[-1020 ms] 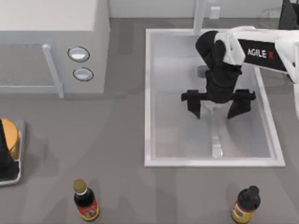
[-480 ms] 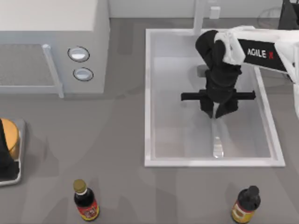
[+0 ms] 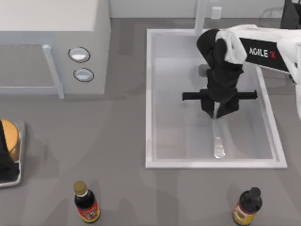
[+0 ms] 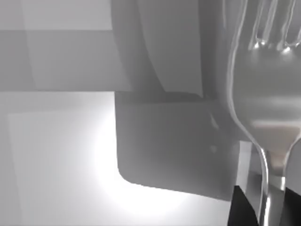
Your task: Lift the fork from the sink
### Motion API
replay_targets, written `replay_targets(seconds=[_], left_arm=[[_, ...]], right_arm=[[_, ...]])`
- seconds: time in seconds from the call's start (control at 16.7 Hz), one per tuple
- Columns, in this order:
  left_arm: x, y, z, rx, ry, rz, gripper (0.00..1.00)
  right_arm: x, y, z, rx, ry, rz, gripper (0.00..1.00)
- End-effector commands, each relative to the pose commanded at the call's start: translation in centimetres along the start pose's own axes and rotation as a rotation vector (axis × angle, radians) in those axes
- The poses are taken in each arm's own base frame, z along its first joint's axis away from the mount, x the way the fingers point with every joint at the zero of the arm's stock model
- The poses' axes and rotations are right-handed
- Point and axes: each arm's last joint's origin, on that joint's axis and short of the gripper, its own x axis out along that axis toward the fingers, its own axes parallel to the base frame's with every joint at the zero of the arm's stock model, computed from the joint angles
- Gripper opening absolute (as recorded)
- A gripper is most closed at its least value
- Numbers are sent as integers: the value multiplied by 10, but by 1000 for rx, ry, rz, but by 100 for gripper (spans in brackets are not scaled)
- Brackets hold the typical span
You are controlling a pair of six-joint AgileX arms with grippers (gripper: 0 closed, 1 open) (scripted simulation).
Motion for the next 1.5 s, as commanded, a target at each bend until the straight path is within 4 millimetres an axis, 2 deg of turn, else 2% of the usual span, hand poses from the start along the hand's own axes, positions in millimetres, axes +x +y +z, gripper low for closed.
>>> replay_targets(seconds=[0.18,0.54,0.66,1.08,1.2,1.32,1.5], left_arm=[[0,0,0,0,0,0,100],[0,0,0,0,0,0,100],[0,0,0,0,0,0,100],[0,0,0,0,0,0,100],[0,0,0,0,0,0,100],[0,0,0,0,0,0,100],[0,0,0,0,0,0,100]], right_arm=[[-29,2,7,0,-1,1,0],[-120,1,7,0,17,-6,0],[-140,0,6,0,6,-2,0],[-147,-3,5,0,1,0,0],[-159,-18,2,0,-4,1,0],[-177,-41,-7,0,-7,2,0],[-202,-84,-34,1,11,-4,0]])
